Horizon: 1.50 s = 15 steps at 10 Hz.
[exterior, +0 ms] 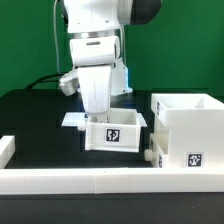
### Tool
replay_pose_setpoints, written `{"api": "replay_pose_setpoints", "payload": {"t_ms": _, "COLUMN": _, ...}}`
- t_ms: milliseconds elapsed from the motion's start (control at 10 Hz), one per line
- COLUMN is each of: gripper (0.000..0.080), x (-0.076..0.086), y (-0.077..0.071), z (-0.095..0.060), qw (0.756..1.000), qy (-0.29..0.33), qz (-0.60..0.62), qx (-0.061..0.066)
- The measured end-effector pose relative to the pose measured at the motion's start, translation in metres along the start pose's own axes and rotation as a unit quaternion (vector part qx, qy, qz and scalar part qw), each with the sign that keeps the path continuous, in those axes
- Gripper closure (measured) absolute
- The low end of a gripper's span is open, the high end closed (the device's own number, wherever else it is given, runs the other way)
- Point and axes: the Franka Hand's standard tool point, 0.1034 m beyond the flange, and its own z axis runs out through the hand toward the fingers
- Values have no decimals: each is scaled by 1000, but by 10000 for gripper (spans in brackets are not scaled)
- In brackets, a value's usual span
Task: Assemble drawer
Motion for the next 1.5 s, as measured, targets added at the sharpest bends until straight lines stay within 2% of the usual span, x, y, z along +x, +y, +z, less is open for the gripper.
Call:
{"api": "replay_pose_setpoints", "payload": {"t_ms": 300, "gripper": 757, "x": 10, "y": 15, "z": -3, "qw": 1000, "qy": 3, "qz": -6, "qx": -4}}
{"api": "replay_pose_setpoints", "payload": {"t_ms": 900, "gripper": 757, "x": 13, "y": 16, "z": -3, "qw": 1000, "qy": 4, "qz": -12, "qx": -4}}
{"api": "replay_pose_setpoints", "payload": {"t_ms": 1200, "gripper": 757, "x": 18, "y": 24, "z": -8, "qw": 1000, "qy": 5, "qz": -14, "qx": -6}}
{"api": "replay_pose_setpoints", "payload": {"t_ms": 1500, "gripper": 757, "x": 22, "y": 20, "z": -4, "qw": 1000, "qy": 6, "qz": -16, "qx": -2}}
